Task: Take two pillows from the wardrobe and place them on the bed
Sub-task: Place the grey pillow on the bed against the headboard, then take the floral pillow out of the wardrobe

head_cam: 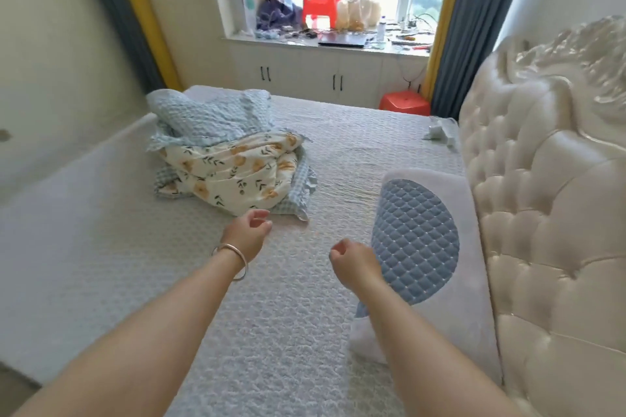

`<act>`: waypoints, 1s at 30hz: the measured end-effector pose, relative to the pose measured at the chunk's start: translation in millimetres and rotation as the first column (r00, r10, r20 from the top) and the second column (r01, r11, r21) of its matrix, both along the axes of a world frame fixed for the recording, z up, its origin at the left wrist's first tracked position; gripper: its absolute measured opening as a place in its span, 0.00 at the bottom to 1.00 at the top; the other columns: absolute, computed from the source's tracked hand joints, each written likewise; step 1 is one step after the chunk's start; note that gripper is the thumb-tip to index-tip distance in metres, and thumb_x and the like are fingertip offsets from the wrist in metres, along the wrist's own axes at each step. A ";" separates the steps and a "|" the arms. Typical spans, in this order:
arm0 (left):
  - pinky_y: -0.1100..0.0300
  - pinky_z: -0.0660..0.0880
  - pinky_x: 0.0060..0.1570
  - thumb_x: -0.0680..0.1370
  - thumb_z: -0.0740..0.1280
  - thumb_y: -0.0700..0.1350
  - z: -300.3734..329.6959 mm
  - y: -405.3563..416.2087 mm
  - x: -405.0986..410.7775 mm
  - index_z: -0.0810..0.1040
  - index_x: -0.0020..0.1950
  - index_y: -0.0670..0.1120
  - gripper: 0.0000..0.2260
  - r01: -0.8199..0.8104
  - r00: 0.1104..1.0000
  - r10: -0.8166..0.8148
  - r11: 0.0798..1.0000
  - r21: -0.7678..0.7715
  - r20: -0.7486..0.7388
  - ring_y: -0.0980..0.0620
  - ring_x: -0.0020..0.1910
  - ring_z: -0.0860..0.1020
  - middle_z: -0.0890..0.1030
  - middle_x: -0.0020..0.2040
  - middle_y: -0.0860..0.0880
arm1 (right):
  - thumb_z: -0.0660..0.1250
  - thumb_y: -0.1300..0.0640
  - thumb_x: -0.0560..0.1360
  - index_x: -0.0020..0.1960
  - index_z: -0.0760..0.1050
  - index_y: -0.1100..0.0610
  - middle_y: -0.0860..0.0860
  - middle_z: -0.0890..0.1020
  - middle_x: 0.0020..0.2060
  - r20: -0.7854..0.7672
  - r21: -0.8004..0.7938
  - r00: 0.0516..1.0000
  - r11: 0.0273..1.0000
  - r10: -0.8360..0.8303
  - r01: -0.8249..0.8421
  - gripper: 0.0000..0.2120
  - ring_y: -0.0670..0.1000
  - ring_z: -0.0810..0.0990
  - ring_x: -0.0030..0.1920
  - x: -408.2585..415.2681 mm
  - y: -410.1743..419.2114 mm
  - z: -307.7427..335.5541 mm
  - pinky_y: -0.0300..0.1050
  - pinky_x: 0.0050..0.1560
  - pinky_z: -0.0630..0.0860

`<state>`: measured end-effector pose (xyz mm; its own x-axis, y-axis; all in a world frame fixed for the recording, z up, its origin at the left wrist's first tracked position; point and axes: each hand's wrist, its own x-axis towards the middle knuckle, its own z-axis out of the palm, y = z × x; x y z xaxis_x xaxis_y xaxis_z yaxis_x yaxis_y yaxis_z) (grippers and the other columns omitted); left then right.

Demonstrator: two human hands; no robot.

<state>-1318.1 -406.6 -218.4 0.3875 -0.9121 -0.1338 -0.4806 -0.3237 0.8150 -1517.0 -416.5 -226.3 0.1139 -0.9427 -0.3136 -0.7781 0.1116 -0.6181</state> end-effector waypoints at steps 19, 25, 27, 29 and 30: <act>0.57 0.71 0.50 0.75 0.64 0.40 95.1 335.8 390.2 0.74 0.60 0.45 0.14 -0.844 0.522 0.840 0.484 -0.230 -0.147 0.47 0.49 0.77 0.79 0.48 0.48 | 0.53 0.58 0.77 0.42 0.68 0.55 0.54 0.73 0.43 0.062 -0.218 0.615 0.612 0.786 -0.760 0.07 0.52 0.72 0.42 473.6 198.5 102.7 0.44 0.43 0.71; 0.54 0.74 0.53 0.73 0.63 0.40 99.7 403.1 494.3 0.72 0.62 0.46 0.17 -0.909 0.377 0.910 0.328 -0.257 -0.170 0.46 0.50 0.78 0.80 0.54 0.44 | 0.53 0.57 0.77 0.39 0.69 0.57 0.52 0.73 0.36 0.139 -0.265 0.476 0.496 0.868 -0.827 0.11 0.52 0.71 0.35 603.9 261.5 112.5 0.43 0.35 0.68; 0.54 0.74 0.52 0.74 0.62 0.41 98.1 417.9 524.0 0.71 0.63 0.46 0.17 -0.915 0.355 0.923 0.311 -0.257 -0.149 0.47 0.49 0.77 0.80 0.55 0.46 | 0.53 0.56 0.78 0.39 0.70 0.57 0.49 0.72 0.33 0.175 -0.245 0.438 0.470 0.882 -0.848 0.12 0.48 0.70 0.31 642.9 281.6 108.4 0.42 0.29 0.64; 0.54 0.74 0.53 0.75 0.62 0.42 95.3 428.7 550.1 0.70 0.64 0.48 0.18 -0.923 0.331 0.935 0.292 -0.252 -0.129 0.47 0.51 0.77 0.79 0.55 0.48 | 0.53 0.55 0.78 0.44 0.73 0.58 0.49 0.74 0.34 0.208 -0.245 0.391 0.435 0.897 -0.866 0.12 0.49 0.72 0.33 679.3 298.9 104.5 0.42 0.31 0.67; 0.54 0.74 0.53 0.75 0.61 0.42 92.9 433.1 562.9 0.70 0.64 0.48 0.17 -0.928 0.313 0.942 0.275 -0.251 -0.122 0.47 0.52 0.77 0.78 0.56 0.49 | 0.54 0.54 0.78 0.47 0.74 0.58 0.49 0.76 0.37 0.224 -0.246 0.365 0.415 0.904 -0.876 0.12 0.51 0.74 0.37 697.1 305.9 103.2 0.43 0.35 0.69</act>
<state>-755.1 26.5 -125.5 0.9947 0.0881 0.0532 -0.0152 -0.3855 0.9226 -819.9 -110.7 -123.1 0.9663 -0.2546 -0.0384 -0.1870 -0.5910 -0.7847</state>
